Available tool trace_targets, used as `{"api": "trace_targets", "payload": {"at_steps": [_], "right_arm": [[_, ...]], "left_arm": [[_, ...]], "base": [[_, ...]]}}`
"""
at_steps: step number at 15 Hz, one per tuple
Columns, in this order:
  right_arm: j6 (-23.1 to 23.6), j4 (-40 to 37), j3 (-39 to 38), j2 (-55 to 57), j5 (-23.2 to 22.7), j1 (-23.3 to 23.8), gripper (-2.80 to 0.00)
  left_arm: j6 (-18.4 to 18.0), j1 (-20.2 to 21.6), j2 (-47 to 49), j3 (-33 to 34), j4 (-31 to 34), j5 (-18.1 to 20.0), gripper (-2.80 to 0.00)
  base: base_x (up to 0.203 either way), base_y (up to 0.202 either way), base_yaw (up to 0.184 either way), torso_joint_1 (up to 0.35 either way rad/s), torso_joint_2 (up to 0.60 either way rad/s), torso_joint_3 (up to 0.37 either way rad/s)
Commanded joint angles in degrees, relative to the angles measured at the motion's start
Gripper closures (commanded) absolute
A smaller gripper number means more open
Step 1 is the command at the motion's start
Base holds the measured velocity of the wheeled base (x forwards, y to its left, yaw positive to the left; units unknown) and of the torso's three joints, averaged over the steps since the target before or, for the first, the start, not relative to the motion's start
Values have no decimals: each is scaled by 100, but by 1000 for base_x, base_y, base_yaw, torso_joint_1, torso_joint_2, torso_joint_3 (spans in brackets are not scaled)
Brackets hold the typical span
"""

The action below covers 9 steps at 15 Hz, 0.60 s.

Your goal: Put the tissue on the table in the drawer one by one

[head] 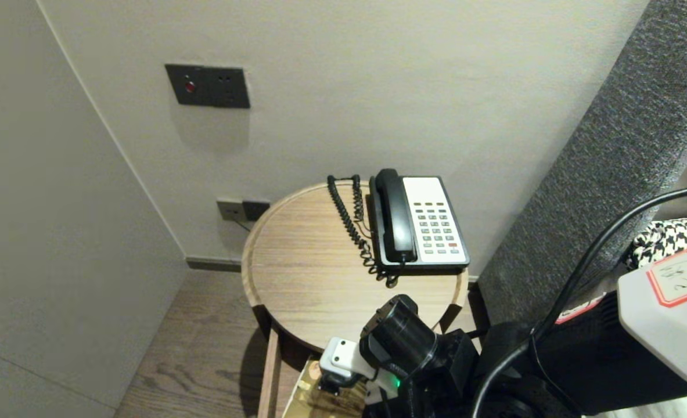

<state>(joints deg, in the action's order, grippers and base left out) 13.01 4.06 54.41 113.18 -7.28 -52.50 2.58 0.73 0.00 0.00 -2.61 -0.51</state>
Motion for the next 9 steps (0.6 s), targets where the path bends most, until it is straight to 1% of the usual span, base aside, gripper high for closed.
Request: {"api": "trace_targets", "payload": {"at_steps": [1, 9], "right_arm": [[42, -21, -78, 4, -2, -4, -280], [22, -50, -141, -244, 41, -13, -280]], "left_arm": [[5, 6, -9, 0, -3, -2, 0], [5, 6, -9, 0, -3, -2, 0]], "base": [[0, 0, 0, 0, 0, 0], [0, 0, 0, 0, 0, 0]]}}
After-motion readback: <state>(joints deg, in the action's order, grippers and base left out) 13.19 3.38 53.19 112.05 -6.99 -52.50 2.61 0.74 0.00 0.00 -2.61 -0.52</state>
